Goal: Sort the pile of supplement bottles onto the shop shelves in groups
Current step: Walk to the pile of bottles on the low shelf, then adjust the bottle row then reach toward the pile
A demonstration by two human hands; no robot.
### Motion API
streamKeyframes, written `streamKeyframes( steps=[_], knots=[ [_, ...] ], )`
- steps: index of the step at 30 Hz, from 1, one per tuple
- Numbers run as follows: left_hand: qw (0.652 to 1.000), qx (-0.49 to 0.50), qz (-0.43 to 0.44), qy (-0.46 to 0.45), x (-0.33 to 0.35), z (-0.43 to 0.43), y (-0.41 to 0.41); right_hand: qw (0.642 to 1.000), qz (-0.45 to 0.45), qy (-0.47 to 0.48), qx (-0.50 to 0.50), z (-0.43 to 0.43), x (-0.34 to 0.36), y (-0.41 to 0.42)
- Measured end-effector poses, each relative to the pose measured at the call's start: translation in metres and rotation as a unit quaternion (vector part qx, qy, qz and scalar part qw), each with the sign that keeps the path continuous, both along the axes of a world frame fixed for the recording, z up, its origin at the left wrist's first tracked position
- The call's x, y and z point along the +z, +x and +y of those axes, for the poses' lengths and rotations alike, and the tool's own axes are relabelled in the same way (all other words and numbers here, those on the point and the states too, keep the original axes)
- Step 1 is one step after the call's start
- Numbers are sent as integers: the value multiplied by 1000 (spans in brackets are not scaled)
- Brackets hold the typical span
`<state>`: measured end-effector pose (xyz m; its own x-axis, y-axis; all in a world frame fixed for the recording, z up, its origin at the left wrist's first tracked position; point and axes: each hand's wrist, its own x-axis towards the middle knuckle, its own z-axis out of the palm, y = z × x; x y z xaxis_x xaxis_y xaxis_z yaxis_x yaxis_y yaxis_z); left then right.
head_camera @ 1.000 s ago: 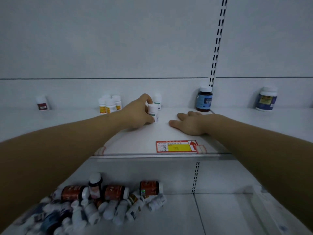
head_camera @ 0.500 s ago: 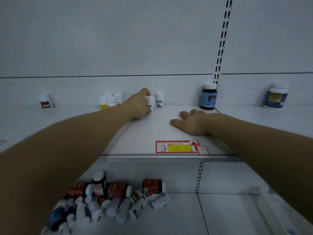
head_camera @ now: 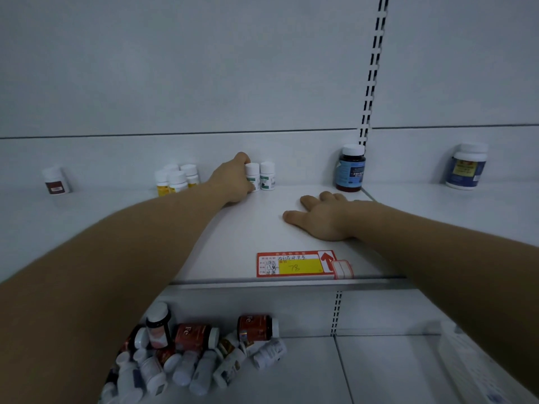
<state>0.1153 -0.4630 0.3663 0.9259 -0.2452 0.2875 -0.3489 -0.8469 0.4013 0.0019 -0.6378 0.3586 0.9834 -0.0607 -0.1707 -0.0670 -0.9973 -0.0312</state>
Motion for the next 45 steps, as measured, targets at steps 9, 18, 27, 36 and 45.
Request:
streamKeyframes(
  steps=[9, 18, 27, 36, 45],
  knots=[
    [999, 11, 10, 36, 3, -3, -2, 1000, -3, -2, -3, 1, 0, 0],
    [994, 18, 88, 69, 29, 42, -75, 1000, 7, 21, 5, 3, 13, -5],
    [993, 58, 65, 85, 42, 148, -187, 974, -149, 75, 151, 119, 73, -28],
    [981, 134, 106, 87, 22, 318, -314, 928, -165, 103, 318, 333, 61, -92],
    [952, 159, 243, 99, -75, 460, -370, 892, -132, 115, 416, 489, -6, -148]
  ],
)
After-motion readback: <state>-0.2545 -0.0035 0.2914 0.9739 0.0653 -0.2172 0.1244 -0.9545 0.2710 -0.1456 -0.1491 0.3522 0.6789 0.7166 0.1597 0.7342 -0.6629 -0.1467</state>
